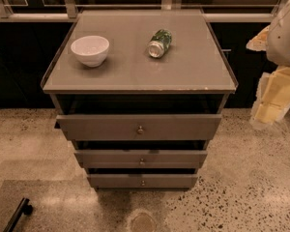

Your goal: Open bottom drawer

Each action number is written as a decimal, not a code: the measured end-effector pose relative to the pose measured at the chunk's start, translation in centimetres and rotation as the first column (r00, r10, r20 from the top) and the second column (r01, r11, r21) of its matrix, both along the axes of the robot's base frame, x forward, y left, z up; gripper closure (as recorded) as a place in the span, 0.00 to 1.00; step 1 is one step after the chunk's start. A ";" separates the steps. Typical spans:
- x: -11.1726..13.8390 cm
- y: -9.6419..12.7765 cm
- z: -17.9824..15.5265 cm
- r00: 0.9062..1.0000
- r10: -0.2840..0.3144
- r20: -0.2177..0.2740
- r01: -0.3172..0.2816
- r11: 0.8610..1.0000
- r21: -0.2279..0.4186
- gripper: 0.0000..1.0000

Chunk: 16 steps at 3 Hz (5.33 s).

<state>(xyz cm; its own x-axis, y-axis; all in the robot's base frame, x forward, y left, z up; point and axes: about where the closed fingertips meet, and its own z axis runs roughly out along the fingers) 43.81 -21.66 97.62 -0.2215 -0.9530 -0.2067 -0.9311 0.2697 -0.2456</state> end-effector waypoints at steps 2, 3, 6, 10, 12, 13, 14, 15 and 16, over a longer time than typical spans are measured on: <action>1.6 1.1 -2.3 0.999 0.024 0.023 -0.026 0.998 0.051 0.00; 3.2 2.7 -8.9 0.999 0.052 0.009 -0.053 0.984 0.170 0.00; 5.8 4.2 -18.6 1.000 0.001 0.008 -0.004 0.963 0.271 0.00; -2.9 6.9 -38.1 0.939 -0.296 -0.178 0.345 0.791 0.505 0.00; -3.2 6.5 -39.4 0.920 -0.351 -0.174 0.389 0.768 0.509 0.00; -1.7 6.6 -41.4 0.916 -0.375 -0.141 0.383 0.718 0.581 0.00; 1.1 6.6 -42.6 0.948 -0.306 -0.084 0.278 0.675 0.683 0.00; 3.4 7.3 -45.9 0.984 -0.155 -0.084 0.165 0.636 0.754 0.00; 3.6 9.4 -51.7 0.984 -0.002 -0.176 0.147 0.561 0.814 0.00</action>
Offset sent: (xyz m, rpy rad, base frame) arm 0.0638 0.0398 -0.0915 0.2024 -0.0685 0.0992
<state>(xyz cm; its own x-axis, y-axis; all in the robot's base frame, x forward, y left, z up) 47.43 -12.25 45.94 -0.3780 -0.3634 -0.8515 -0.9008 0.3566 0.2477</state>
